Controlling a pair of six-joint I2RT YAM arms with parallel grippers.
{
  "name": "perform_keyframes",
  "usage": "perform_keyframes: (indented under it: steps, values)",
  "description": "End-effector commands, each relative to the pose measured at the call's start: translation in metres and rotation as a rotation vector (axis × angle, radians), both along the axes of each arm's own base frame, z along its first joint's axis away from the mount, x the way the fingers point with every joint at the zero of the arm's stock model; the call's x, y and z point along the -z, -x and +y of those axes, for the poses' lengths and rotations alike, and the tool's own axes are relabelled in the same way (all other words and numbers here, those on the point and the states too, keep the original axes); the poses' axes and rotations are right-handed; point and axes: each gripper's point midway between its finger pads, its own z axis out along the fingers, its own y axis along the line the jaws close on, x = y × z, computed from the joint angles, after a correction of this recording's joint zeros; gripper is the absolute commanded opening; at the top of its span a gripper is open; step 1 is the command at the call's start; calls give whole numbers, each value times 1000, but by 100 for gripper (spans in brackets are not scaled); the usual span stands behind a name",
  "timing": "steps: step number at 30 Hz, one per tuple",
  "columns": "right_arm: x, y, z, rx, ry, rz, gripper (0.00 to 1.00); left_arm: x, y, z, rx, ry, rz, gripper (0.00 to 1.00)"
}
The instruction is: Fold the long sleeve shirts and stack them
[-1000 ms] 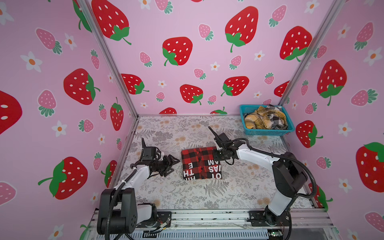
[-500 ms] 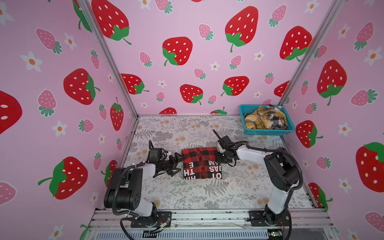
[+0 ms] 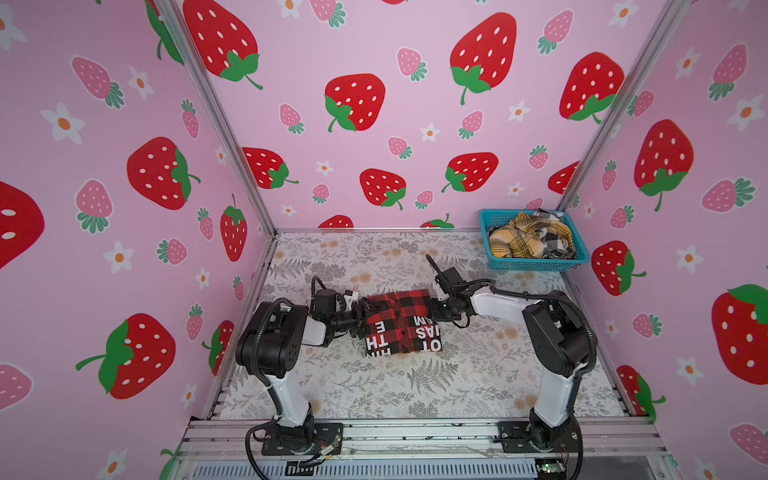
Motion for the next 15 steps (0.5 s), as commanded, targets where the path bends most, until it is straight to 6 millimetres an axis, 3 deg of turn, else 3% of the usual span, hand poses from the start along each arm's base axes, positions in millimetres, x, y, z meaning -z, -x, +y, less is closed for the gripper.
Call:
perform_keyframes:
  steps: [1,5,12,15]
  values:
    - [58,37,-37,5,178,172,18,68,19,5,-118,-94,252,88]
    - [57,37,-38,10,182,171,18,61,6,-9,-107,-42,201,78]
    - [54,36,-39,23,180,163,18,51,2,-10,-102,-31,160,54]
    - [51,36,-38,29,168,158,18,49,0,-12,-97,-32,159,38]
